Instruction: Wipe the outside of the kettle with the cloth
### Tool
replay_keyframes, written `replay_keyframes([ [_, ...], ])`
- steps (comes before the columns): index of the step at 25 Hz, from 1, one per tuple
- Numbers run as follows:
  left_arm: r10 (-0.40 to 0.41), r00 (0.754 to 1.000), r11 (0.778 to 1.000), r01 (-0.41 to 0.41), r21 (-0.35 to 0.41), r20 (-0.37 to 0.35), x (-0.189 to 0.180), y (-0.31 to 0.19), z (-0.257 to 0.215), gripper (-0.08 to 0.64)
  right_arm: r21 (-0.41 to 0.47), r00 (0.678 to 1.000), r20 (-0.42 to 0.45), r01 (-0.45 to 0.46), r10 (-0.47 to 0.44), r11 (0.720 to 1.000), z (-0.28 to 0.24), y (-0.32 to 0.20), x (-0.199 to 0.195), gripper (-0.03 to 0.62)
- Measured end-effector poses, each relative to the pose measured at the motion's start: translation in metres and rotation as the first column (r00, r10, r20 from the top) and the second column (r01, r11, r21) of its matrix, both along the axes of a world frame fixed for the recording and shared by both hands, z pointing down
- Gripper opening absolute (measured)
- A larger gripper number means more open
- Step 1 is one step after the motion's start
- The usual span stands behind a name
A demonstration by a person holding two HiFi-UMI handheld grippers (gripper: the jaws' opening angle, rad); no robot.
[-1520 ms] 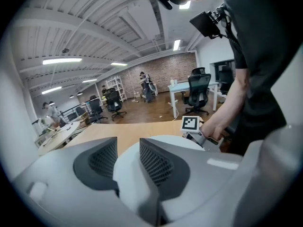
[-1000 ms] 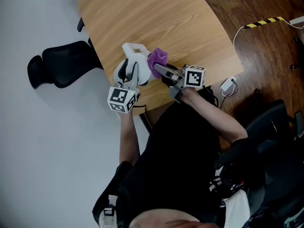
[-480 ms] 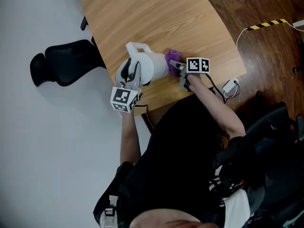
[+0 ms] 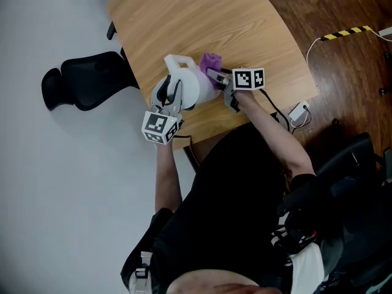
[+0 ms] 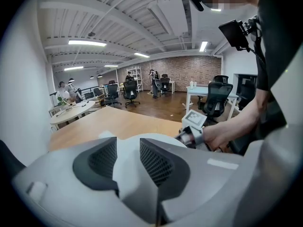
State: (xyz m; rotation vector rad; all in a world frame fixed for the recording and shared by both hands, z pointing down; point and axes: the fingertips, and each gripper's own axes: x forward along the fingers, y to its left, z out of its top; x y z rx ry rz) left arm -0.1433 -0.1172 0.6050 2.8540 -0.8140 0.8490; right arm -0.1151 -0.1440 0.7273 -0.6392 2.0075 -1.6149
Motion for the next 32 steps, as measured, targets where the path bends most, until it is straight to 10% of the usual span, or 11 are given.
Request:
replay_keyframes([
  [4, 0.045, 0.999, 0.999, -0.045, -0.009, -0.029, -0.006, -0.001, -0.001, 0.013, -0.226, 0.994, -0.071, 0.070, -0.088, 0.972, 0.100, 0.014, -0.014, 0.051],
  [11, 0.177, 0.979, 0.981, -0.184, -0.065, -0.097, -0.021, -0.009, -0.010, 0.013, -0.217, 0.976, -0.122, 0.153, -0.182, 0.964, 0.095, 0.054, -0.032, 0.051],
  [15, 0.062, 0.998, 0.993, -0.062, -0.097, 0.004, -0.018, -0.004, -0.003, 0.013, 0.007, 0.996, 0.090, -0.001, 0.000, 1.000, -0.013, 0.040, 0.004, 0.051],
  [19, 0.018, 0.999, 0.998, -0.015, -0.058, 0.047, -0.013, 0.000, 0.005, 0.013, 0.198, 0.966, 0.257, -0.080, 0.027, 0.977, -0.123, 0.033, 0.007, 0.051],
  [28, 0.038, 0.998, 0.999, -0.038, -0.018, 0.043, -0.012, 0.006, 0.000, 0.013, -0.270, 0.998, -0.019, -0.061, 0.058, 0.961, 0.081, 0.034, -0.019, 0.051],
  [32, 0.047, 0.998, 0.999, -0.047, -0.013, 0.042, -0.011, 0.010, 0.001, 0.013, -0.256, 0.999, 0.021, -0.018, 0.025, 0.967, 0.061, 0.032, -0.011, 0.051],
])
